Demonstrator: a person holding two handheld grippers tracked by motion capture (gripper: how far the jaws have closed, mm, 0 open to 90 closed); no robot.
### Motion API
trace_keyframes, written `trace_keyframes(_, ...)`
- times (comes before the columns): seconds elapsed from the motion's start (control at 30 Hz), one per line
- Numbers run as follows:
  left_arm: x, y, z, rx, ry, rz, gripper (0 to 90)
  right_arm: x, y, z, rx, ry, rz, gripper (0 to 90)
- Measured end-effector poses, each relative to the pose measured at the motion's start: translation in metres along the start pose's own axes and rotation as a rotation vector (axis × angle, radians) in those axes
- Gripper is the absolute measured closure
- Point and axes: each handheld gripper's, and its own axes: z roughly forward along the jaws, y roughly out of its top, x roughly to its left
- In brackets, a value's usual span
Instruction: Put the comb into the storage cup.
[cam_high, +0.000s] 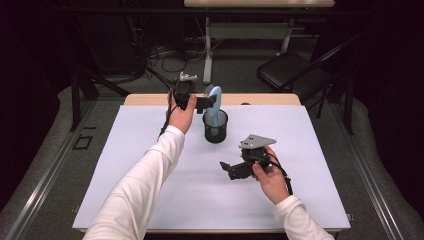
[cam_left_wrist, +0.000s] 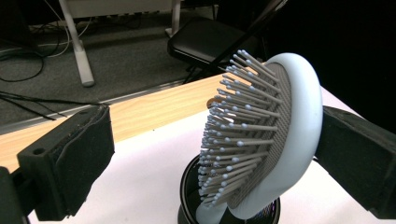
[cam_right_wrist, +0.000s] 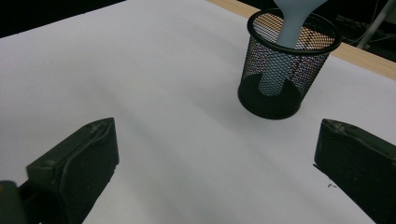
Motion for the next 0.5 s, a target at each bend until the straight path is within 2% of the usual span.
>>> trace_keyframes(0.5, -0.0039, 0.0030, -0.0037, 0.025, -0.006, 0.028, 0.7, 0.0012, 0.0003, -0.0001, 0.002, 0.001, -0.003, 0.0)
